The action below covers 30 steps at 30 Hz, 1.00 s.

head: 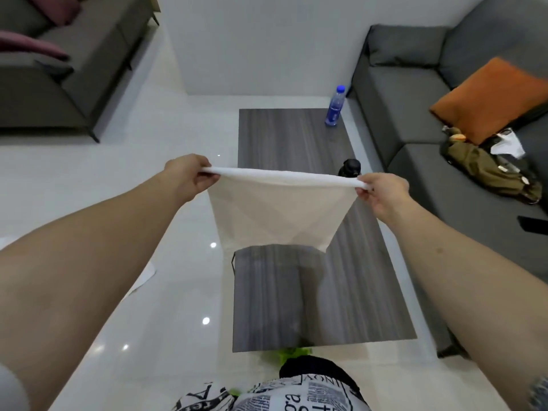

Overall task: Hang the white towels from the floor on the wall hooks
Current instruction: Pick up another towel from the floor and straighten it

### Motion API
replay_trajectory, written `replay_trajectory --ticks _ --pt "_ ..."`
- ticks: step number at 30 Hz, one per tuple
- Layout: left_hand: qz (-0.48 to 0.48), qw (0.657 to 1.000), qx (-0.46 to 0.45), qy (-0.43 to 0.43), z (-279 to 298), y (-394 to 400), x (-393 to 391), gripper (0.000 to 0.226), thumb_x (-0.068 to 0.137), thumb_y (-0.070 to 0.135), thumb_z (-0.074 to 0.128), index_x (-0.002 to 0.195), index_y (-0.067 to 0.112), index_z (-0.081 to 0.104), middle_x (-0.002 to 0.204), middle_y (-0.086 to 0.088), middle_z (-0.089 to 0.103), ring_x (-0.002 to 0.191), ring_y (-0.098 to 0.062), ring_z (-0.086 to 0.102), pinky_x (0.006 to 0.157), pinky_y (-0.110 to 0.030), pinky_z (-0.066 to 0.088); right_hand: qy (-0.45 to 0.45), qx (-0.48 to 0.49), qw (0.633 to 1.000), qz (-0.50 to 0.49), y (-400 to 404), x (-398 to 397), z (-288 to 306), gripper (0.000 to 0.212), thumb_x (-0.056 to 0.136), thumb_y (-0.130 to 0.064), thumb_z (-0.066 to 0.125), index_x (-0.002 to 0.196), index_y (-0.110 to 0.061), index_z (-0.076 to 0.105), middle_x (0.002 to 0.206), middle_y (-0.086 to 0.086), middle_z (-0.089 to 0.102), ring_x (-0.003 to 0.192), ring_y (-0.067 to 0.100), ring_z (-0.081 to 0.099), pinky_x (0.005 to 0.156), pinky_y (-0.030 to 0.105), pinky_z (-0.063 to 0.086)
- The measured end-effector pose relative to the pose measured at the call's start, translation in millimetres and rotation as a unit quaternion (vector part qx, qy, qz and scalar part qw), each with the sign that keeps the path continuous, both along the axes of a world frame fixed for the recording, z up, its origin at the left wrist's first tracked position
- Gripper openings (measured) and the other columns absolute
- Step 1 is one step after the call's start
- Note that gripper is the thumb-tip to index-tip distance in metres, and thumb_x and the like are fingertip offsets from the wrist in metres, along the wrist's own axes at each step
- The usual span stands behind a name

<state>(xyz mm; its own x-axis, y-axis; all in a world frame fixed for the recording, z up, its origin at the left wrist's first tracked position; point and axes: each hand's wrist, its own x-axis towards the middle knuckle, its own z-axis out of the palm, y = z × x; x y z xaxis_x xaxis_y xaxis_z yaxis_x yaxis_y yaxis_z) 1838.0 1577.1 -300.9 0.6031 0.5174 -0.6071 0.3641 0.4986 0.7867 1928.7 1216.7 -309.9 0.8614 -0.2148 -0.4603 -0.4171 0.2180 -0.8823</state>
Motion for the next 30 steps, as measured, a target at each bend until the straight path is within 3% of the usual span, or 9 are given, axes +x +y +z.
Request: replay_trajectory --ticks 6,10,15,21,27,30 --pt "0.031 0.999 0.008 0.01 -9.4 3.1 31.6 0.023 0.079 -0.011 0.063 0.101 -0.005 0.059 0.094 -0.019 0.066 0.073 -0.027 0.072 0.064 -0.032 0.06 0.021 -0.025 0.999 -0.009 11.3 46.4 -5.6 0.032 0.073 0.018 0.069 0.1 0.005 0.059 0.093 0.021 0.061 0.076 0.03 0.066 0.049 0.026 0.053" --pt "0.041 0.999 0.014 0.024 -11.3 0.8 57.0 0.02 0.078 -0.015 0.064 0.095 -0.005 0.06 0.095 -0.021 0.068 0.072 -0.027 0.073 0.062 -0.031 0.06 0.025 -0.038 0.999 -0.014 14.4 81.5 -9.9 0.027 0.076 0.016 0.068 0.1 0.005 0.064 0.083 0.015 0.061 0.074 0.026 0.066 0.049 0.025 0.054" --pt "0.039 0.999 0.011 0.03 -16.5 -12.4 65.5 0.017 0.082 -0.015 0.061 0.097 -0.006 0.057 0.095 -0.021 0.066 0.075 -0.028 0.072 0.062 -0.031 0.06 0.022 -0.065 0.998 -0.013 6.9 95.6 -17.0 0.024 0.08 0.017 0.058 0.095 0.0 0.066 0.092 0.012 0.058 0.08 0.025 0.062 0.05 0.026 0.056" --pt "0.023 0.998 0.001 0.065 -50.9 -38.1 23.9 0.019 0.086 -0.013 0.056 0.099 0.0 0.06 0.093 -0.015 0.061 0.079 -0.027 0.066 0.062 -0.033 0.061 0.047 -0.099 0.994 -0.008 -16.4 51.7 -53.1 0.031 0.081 0.02 0.051 0.073 -0.01 0.06 0.086 0.008 0.058 0.074 0.021 0.06 0.044 0.024 0.052" --pt "-0.046 0.977 -0.004 0.207 -139.5 -68.5 -63.8 0.02 0.085 -0.013 0.056 0.087 0.003 0.068 0.093 -0.015 0.062 0.062 -0.022 0.063 0.057 -0.03 0.061 0.126 -0.154 0.98 -0.006 -51.0 -30.8 -142.6 0.031 0.082 0.017 0.051 0.076 -0.012 0.061 0.083 0.008 0.059 0.071 0.021 0.057 0.061 0.034 0.054" --pt "-0.054 0.96 -0.02 0.274 -193.0 -87.0 -110.3 0.02 0.085 -0.013 0.058 0.085 0.003 0.069 0.089 -0.015 0.063 0.054 -0.018 0.06 0.058 -0.031 0.06 0.182 -0.2 0.963 0.002 -71.2 -73.8 -198.0 0.028 0.082 0.014 0.053 0.083 -0.01 0.067 0.078 0.006 0.062 0.065 0.018 0.058 0.046 0.023 0.053"
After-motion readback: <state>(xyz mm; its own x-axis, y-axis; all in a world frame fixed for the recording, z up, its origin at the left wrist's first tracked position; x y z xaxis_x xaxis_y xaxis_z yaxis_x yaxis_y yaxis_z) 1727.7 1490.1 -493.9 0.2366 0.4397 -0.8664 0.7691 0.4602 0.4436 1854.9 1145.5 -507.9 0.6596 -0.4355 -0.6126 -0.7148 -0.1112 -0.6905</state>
